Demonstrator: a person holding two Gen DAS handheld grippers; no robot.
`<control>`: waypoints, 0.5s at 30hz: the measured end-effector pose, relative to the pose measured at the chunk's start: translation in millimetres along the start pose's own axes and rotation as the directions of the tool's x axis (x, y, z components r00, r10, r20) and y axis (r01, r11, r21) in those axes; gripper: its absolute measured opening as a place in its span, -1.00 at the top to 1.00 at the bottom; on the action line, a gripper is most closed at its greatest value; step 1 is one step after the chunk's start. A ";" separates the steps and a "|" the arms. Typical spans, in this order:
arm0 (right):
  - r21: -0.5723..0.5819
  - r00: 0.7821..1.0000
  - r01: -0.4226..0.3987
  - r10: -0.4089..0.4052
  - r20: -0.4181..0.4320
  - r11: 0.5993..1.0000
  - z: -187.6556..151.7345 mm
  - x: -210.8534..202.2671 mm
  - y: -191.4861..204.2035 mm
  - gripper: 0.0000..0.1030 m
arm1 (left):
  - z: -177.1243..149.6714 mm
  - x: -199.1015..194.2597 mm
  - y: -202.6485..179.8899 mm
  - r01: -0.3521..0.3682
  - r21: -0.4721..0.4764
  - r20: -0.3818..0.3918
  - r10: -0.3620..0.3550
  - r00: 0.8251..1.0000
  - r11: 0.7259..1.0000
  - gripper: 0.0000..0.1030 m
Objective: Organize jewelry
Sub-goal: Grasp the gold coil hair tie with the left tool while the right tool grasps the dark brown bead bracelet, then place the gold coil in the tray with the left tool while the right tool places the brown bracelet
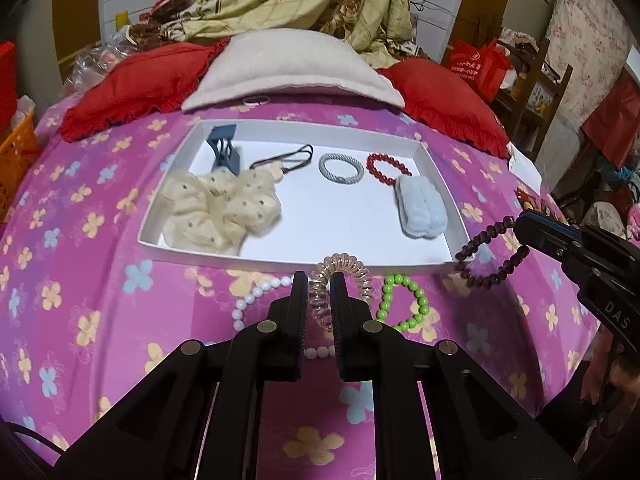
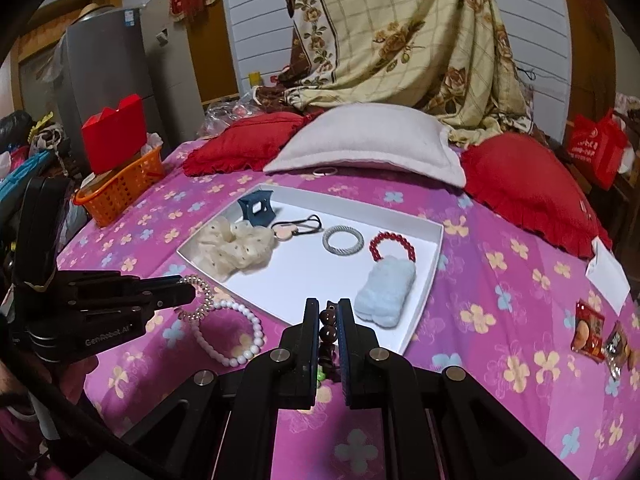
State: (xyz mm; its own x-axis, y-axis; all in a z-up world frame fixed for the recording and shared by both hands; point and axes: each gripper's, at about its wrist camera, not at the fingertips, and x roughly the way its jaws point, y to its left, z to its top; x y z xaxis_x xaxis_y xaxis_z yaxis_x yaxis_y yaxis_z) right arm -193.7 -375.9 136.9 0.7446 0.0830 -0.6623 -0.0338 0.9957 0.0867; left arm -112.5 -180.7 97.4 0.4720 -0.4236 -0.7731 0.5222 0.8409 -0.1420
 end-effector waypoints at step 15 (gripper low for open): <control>-0.040 1.000 -0.010 0.010 -0.001 0.999 17.6 8.1 17.3 0.85 | 10.9 -8.3 5.2 -0.039 -0.001 0.036 0.039 0.999 0.999 0.81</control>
State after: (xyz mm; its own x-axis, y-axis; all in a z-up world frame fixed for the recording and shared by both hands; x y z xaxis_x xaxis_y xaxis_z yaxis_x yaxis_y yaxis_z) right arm -176.5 -358.8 146.1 0.7436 0.0929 -0.6622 -0.0678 0.9957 0.0636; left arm -106.0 -176.5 109.9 0.5172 -0.4023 -0.7555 0.5029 0.8571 -0.1121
